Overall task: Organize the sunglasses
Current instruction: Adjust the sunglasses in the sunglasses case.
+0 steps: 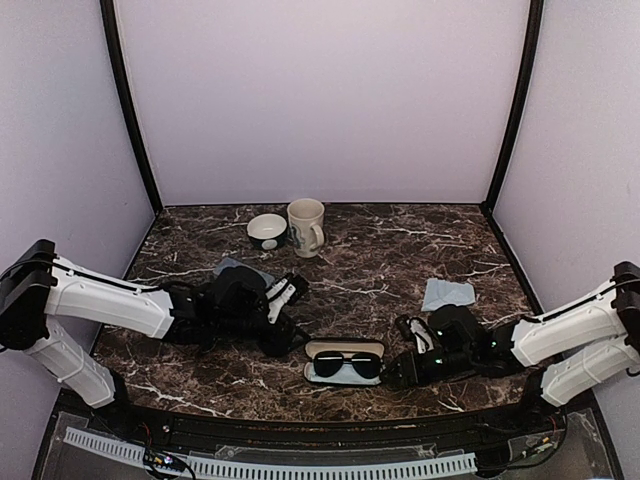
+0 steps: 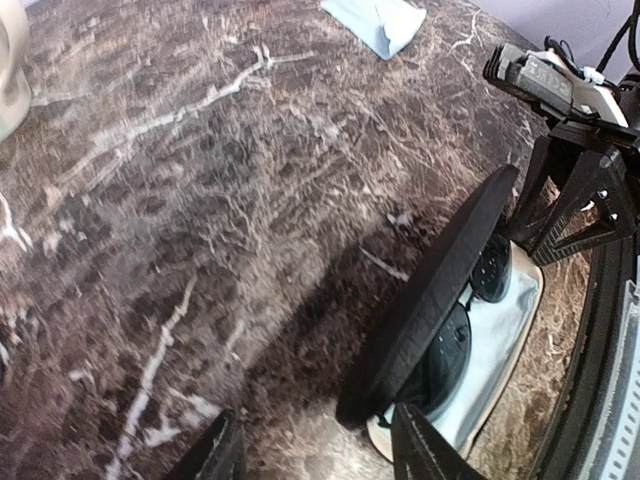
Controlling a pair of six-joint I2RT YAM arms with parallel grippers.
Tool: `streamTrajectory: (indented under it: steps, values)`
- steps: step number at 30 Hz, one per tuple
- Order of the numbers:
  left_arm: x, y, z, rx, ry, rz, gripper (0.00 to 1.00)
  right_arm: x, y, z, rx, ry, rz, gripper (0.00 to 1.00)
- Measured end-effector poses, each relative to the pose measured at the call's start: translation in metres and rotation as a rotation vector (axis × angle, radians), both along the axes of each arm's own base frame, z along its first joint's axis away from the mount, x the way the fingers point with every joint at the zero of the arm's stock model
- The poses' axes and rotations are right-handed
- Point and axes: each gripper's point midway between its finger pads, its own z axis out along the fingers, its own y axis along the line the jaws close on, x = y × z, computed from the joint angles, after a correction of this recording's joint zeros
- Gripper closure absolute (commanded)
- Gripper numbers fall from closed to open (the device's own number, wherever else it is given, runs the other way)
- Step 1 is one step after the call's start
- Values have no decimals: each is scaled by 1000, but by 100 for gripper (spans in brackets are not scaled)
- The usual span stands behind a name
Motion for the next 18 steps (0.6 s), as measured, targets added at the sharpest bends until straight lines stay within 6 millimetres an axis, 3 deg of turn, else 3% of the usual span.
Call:
streamTrajectory:
  steps: [10,18]
  values:
    - [-34,-2,-13,21,139,-10,52,-5,6,-1,20,-12,24,67]
    - [-39,-4,-11,12,149,-21,53,-6,9,-1,29,-18,33,67]
